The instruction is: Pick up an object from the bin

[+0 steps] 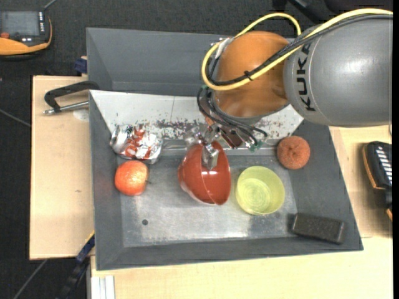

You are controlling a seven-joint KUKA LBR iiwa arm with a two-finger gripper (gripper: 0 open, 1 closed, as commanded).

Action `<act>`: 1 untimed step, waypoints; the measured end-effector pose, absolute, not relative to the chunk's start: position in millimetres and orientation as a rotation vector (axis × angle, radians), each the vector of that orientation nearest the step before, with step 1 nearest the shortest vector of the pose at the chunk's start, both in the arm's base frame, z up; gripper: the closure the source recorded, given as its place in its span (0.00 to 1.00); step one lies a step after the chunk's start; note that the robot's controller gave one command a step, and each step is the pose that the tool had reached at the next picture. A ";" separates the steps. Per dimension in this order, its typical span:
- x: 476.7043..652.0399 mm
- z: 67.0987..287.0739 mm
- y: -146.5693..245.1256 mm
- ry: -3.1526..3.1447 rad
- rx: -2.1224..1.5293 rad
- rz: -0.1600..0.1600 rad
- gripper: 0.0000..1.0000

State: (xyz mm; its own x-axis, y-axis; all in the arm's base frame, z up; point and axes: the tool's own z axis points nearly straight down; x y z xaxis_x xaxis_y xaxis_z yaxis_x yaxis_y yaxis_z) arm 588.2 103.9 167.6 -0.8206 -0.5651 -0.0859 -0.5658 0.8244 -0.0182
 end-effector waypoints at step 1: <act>545.2 207.8 105.7 2.844 -1.103 0.004 1.00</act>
Offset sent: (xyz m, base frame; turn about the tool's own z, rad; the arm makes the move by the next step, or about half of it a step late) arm -0.0435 0.0004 0.0386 -0.1380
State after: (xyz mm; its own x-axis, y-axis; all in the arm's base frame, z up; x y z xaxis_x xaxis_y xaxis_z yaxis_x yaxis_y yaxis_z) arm 545.2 105.7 207.8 -0.7351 -0.6725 -0.0857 -0.6728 0.7392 -0.0303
